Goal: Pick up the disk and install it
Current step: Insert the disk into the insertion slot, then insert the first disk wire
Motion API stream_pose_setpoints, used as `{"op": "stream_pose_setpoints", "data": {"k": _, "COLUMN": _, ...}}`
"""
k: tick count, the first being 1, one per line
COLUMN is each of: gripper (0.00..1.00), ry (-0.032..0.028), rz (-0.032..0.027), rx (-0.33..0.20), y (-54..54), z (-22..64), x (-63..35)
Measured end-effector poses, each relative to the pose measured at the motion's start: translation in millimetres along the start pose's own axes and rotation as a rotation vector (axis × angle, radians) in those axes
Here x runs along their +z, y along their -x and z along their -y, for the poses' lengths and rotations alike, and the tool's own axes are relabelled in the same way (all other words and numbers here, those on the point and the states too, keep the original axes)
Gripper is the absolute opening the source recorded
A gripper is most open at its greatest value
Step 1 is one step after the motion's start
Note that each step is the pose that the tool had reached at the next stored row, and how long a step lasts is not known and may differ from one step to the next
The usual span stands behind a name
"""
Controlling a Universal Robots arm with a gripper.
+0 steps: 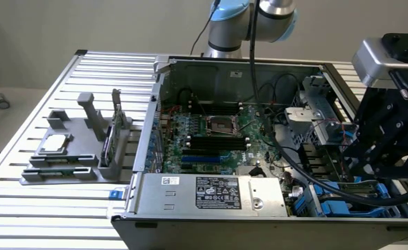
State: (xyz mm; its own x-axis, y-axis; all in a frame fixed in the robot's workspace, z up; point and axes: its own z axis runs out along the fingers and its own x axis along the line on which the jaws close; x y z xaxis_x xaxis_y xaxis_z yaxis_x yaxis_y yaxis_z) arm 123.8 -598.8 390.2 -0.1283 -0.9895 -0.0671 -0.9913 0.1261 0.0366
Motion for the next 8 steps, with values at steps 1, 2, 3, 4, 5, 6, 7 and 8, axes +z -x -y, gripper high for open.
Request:
{"op": "stream_pose_setpoints", "data": {"k": 1, "gripper": 0.37, "ry": -0.0013, "rz": 0.0009, "rx": 0.02, "y": 0.0, "z": 0.0, "x": 0.4}}
{"op": "stream_pose_setpoints", "data": {"k": 2, "gripper": 0.37, "ry": -0.0025, "rz": 0.0016, "rx": 0.037, "y": 0.0, "z": 0.0, "x": 0.9}}
{"op": "stream_pose_setpoints", "data": {"k": 3, "gripper": 0.37, "ry": -0.0037, "rz": 0.0022, "rx": 0.055, "y": -0.1, "z": 0.0, "x": 1.4}}
{"op": "stream_pose_setpoints", "data": {"k": 4, "gripper": 0.37, "ry": -0.0049, "rz": 0.0028, "rx": 0.073, "y": -0.1, "z": 0.1, "x": 1.8}}
{"op": "stream_pose_setpoints", "data": {"k": 5, "gripper": 0.37, "ry": -0.0062, "rz": 0.0035, "rx": 0.091, "y": -0.1, "z": 0.1, "x": 2.3}}
{"op": "stream_pose_setpoints", "data": {"k": 6, "gripper": 0.37, "ry": -0.0074, "rz": 0.0041, "rx": 0.109, "y": -0.2, "z": 0.1, "x": 2.8}}
{"op": "stream_pose_setpoints", "data": {"k": 7, "gripper": 0.37, "ry": -0.0086, "rz": 0.0047, "rx": 0.127, "y": -0.2, "z": 0.1, "x": 3.3}}
{"op": "stream_pose_setpoints", "data": {"k": 8, "gripper": 0.37, "ry": -0.0098, "rz": 0.0053, "rx": 0.146, "y": -0.2, "z": 0.1, "x": 3.8}}
